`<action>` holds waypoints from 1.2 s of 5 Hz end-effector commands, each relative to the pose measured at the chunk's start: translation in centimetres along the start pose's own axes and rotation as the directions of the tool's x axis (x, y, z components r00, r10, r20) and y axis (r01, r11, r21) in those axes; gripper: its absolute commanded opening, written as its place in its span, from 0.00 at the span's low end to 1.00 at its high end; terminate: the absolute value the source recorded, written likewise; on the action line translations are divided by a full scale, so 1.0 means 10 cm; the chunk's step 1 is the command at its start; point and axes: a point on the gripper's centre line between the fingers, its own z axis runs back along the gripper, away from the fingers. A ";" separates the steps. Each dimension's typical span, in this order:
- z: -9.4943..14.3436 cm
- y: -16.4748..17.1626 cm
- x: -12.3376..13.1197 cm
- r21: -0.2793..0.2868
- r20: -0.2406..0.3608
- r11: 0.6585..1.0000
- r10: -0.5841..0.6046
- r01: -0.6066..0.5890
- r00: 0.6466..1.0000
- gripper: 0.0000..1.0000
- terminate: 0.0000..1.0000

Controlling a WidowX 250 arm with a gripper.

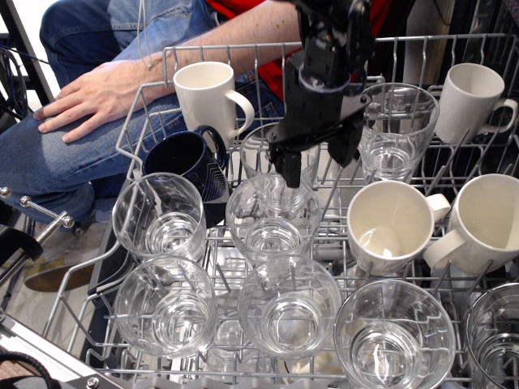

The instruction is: Pick up glass cup

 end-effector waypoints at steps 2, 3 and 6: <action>-0.28 -0.11 0.18 0.005 0.008 0.997 0.073 -0.073 0.997 1.00 0.00; -0.40 -0.16 0.23 0.028 0.024 0.995 0.094 -0.094 0.995 1.00 0.00; -0.60 -0.10 0.23 0.062 0.013 0.989 0.130 -0.131 0.991 0.00 0.00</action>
